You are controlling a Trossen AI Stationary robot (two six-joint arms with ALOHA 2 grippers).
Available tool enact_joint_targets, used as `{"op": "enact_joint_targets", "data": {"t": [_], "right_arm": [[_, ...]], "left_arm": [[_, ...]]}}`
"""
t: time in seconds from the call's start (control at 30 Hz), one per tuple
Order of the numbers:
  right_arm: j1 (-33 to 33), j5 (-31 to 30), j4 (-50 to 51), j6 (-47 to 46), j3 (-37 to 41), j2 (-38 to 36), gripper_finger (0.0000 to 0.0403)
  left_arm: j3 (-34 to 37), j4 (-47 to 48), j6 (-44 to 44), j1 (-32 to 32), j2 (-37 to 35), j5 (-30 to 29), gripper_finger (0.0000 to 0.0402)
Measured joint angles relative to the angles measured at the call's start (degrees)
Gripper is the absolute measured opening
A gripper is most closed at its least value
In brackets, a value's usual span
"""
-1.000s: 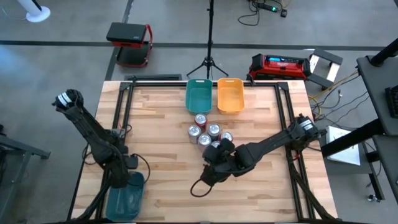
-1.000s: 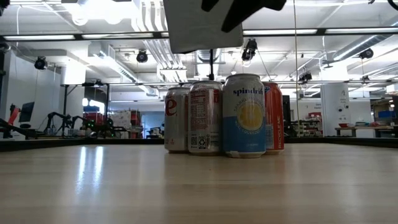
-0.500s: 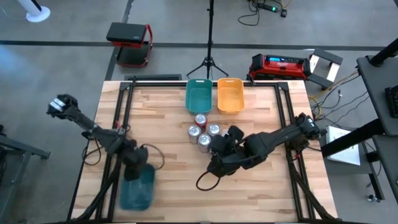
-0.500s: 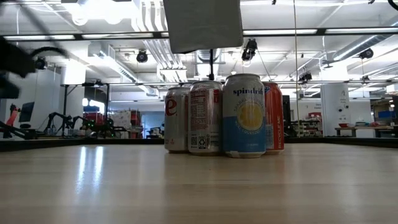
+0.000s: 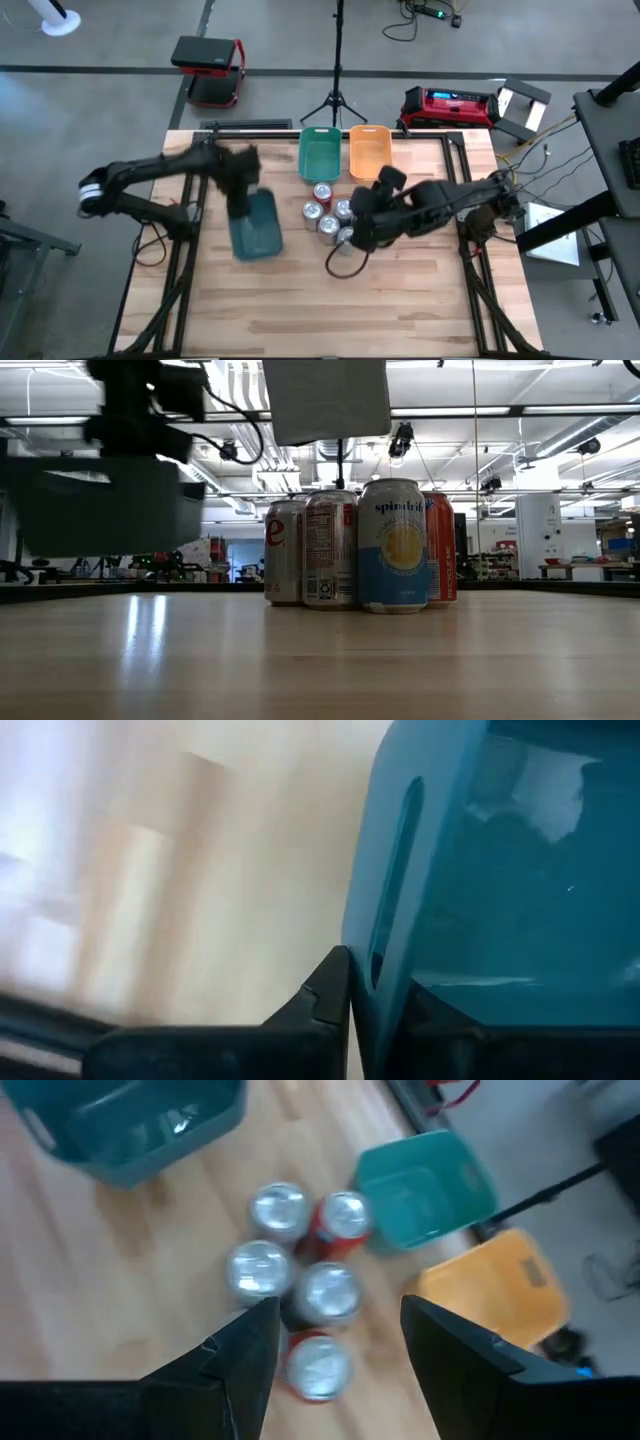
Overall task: Sort soda cans
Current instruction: Move the blue bin to the top left of the table
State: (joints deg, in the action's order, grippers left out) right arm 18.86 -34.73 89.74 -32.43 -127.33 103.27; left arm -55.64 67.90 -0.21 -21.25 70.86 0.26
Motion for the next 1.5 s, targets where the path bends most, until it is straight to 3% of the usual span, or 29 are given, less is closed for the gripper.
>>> {"op": "enact_joint_targets", "data": {"t": [0.13,0.2,0.33,0.57,0.7,0.83,1.1,1.5], "right_arm": [[-2.9,0.0,0.0,6.8,0.1,-1.7,0.0205],[-4.1,0.0,0.1,9.9,0.1,-2.8,0.0204],[-6.2,0.0,0.2,14.2,0.5,-4.9,0.0203],[-7.7,0.7,0.3,16.9,3.2,-9.1,0.0203],[-7.8,0.7,0.3,13.5,6.5,-12.1,0.0203],[-7.9,0.7,0.3,8.3,9.5,-15.0,0.0203],[-8.8,-1.5,0.0,3.4,11.8,-17.7,0.0203],[-9.5,-2.9,-1.5,2.3,13.2,-17.9,0.0203]], "left_arm": [[-8.3,-0.3,9.9,-11.5,7.4,-1.3,0.0000],[-12.8,-0.8,14.4,-15.1,11.6,-4.8,0.0000],[-22.8,0.3,23.4,-19.1,20.1,-13.0,0.0000],[-35.6,1.8,33.2,-23.5,31.5,-14.8,0.0000],[-37.8,1.4,41.6,-26.1,35.4,-15.7,0.0000],[-38.1,0.4,47.4,-30.2,38.4,-11.7,0.0000],[-38.2,-8.1,47.6,-33.4,42.5,-8.6,0.0000],[-38.1,-10.1,47.6,-34.0,47.9,-7.9,0.0001]]}}
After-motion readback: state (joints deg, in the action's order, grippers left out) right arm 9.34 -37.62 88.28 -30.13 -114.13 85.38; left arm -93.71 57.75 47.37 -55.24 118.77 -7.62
